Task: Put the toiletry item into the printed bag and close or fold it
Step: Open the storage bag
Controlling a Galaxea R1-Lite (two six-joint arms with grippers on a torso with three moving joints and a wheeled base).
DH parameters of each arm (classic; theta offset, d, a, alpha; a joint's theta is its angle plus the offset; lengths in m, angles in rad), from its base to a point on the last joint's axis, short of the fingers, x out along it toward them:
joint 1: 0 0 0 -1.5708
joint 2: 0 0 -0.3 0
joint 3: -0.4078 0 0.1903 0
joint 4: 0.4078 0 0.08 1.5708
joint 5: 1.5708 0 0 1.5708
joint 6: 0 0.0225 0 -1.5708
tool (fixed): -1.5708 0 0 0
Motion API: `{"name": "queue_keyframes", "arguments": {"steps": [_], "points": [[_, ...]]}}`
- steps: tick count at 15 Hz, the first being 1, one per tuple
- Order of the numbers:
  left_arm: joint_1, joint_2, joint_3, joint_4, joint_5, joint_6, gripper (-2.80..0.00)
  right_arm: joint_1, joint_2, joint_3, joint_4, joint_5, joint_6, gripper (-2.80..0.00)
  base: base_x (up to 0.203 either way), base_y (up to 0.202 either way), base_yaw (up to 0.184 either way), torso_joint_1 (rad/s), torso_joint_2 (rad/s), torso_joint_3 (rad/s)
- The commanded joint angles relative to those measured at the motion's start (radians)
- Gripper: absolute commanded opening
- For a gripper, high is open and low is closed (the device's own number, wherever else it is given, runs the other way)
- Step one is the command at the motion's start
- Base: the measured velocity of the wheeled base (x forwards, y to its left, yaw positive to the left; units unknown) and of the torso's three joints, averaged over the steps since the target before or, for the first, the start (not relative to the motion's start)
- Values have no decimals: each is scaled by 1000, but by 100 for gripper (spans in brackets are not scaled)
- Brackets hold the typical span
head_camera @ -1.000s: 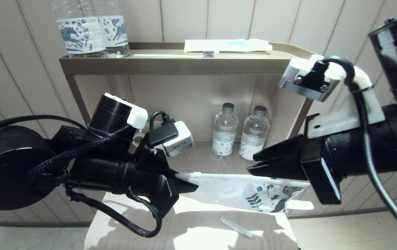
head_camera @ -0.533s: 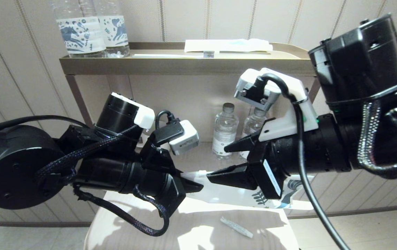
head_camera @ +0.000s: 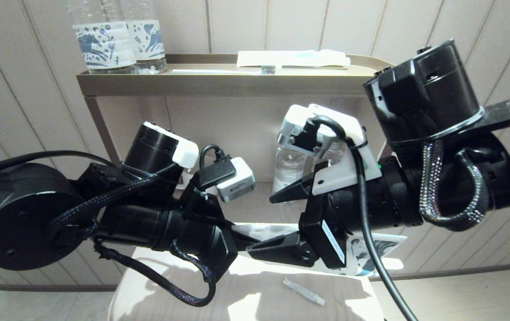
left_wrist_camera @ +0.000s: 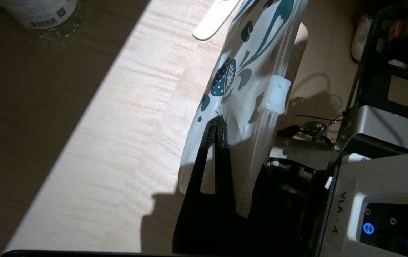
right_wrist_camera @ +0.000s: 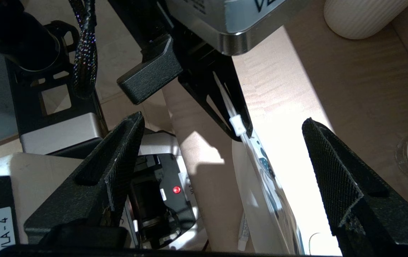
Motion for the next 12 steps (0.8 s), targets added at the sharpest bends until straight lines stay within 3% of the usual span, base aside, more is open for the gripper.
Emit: {"name": "queue_keyframes", "arguments": {"steps": [1, 12], "points": [[0, 0, -5, 0, -4, 2, -280, -3, 10, -2, 2, 3, -4, 0, 0, 0, 0, 0, 0, 0], [0, 1, -2, 0, -1, 5, -280, -9, 58, 1, -10, 5, -22, 0, 0, 0, 0, 0, 0, 0]]}}
